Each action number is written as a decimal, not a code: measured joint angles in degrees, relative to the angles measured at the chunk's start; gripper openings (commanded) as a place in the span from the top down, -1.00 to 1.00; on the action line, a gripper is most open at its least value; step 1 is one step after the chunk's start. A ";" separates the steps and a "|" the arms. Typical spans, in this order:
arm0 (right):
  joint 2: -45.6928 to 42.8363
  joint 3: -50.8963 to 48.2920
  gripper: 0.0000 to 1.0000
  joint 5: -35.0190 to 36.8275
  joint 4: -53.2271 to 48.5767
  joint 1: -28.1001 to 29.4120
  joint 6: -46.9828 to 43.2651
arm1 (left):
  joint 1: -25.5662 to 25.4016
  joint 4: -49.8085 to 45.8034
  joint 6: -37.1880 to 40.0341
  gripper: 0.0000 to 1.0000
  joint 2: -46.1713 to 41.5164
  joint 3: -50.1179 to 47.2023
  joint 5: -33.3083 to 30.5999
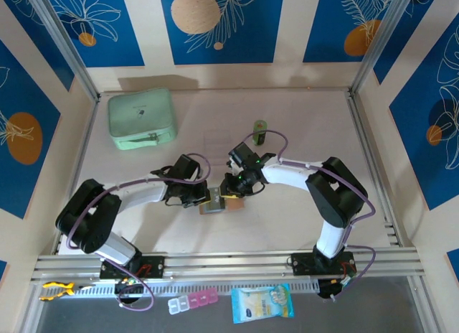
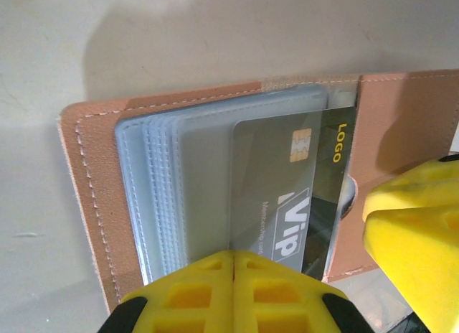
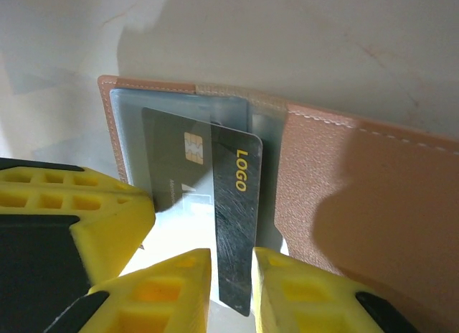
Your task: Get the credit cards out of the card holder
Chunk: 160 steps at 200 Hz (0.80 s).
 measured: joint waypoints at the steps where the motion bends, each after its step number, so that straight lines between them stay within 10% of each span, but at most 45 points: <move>1: 0.09 0.00 0.54 -0.04 0.07 0.00 0.00 | 0.00 0.00 0.00 1.00 0.00 0.00 -0.02; 160: 2.19 -5.79 0.61 -10.08 12.37 -2.08 2.25 | -0.02 -0.07 0.24 1.00 0.31 -0.02 -0.04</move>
